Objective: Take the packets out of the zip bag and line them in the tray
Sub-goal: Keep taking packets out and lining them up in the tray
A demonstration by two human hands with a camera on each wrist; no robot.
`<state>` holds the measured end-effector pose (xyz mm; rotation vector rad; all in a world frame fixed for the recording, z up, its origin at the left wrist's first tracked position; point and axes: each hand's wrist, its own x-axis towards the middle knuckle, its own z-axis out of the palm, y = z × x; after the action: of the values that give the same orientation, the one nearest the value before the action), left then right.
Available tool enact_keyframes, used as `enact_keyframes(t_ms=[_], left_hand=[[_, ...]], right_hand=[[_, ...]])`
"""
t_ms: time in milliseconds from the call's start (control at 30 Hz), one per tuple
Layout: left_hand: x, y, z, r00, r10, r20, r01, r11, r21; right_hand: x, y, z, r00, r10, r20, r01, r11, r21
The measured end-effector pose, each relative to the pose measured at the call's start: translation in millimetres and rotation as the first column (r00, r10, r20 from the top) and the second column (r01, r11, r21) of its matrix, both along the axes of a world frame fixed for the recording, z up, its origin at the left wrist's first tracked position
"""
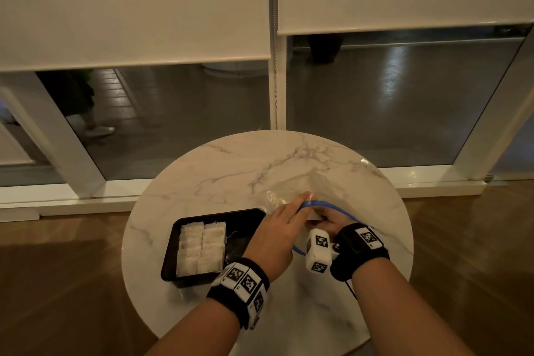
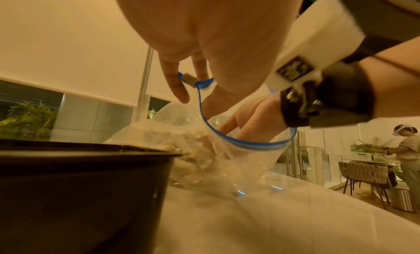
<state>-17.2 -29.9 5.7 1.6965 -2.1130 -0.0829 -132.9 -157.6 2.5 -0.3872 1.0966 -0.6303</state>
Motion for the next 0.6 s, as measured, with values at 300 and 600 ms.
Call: enact_keyframes(t_ms=[300,600], left_hand=[[4,-28,-2,0.999,-0.025,-0.041,0.026,1.0,0.012],[-2,-24,-17,0.999,0.041,-0.013,-0.04,0.996,0.078]], right_hand=[[-11,36,7,0.966,-0.197,0.171,0.208,0.977,-0.051],[-8,52,-12,0.877,-0.332,-0.347,0.092,0.826,-0.557]])
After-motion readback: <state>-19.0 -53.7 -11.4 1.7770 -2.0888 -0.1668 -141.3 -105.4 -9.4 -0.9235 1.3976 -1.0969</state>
